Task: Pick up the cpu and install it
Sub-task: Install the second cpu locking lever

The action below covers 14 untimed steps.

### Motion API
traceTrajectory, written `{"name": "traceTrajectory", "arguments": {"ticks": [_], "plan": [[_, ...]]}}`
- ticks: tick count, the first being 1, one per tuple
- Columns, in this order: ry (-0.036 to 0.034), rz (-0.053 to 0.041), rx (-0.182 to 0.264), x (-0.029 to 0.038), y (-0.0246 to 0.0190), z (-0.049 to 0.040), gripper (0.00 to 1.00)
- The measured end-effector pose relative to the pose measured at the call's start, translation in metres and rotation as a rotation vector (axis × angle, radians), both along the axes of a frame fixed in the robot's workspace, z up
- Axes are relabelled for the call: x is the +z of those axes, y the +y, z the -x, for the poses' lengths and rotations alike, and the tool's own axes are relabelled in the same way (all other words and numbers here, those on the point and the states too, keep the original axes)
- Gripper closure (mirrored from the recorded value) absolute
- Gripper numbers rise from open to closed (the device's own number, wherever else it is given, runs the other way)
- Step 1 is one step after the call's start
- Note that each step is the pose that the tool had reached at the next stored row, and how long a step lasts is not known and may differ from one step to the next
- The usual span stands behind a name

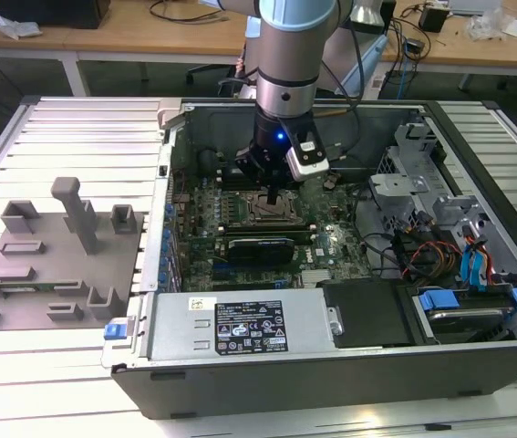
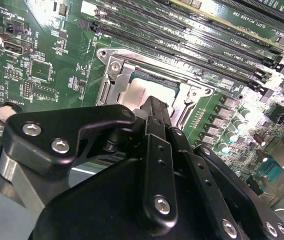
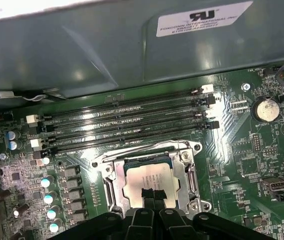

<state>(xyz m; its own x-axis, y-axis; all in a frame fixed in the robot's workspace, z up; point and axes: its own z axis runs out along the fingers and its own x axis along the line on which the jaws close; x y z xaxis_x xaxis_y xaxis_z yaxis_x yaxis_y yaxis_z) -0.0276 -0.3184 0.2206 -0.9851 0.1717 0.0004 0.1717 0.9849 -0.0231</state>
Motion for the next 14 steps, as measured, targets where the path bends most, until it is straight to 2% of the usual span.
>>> {"name": "traceTrajectory", "arguments": {"ticks": [4, 10, 14], "plan": [[0.0001, 0.0002, 0.000, 0.0023, -0.0001, 0.0000, 0.89], [0.0002, 0.0002, 0.000, 0.0141, -0.0001, 0.0000, 0.89], [0.0001, 0.0001, 0.000, 0.0149, -0.0002, 0.0000, 0.89]]}}
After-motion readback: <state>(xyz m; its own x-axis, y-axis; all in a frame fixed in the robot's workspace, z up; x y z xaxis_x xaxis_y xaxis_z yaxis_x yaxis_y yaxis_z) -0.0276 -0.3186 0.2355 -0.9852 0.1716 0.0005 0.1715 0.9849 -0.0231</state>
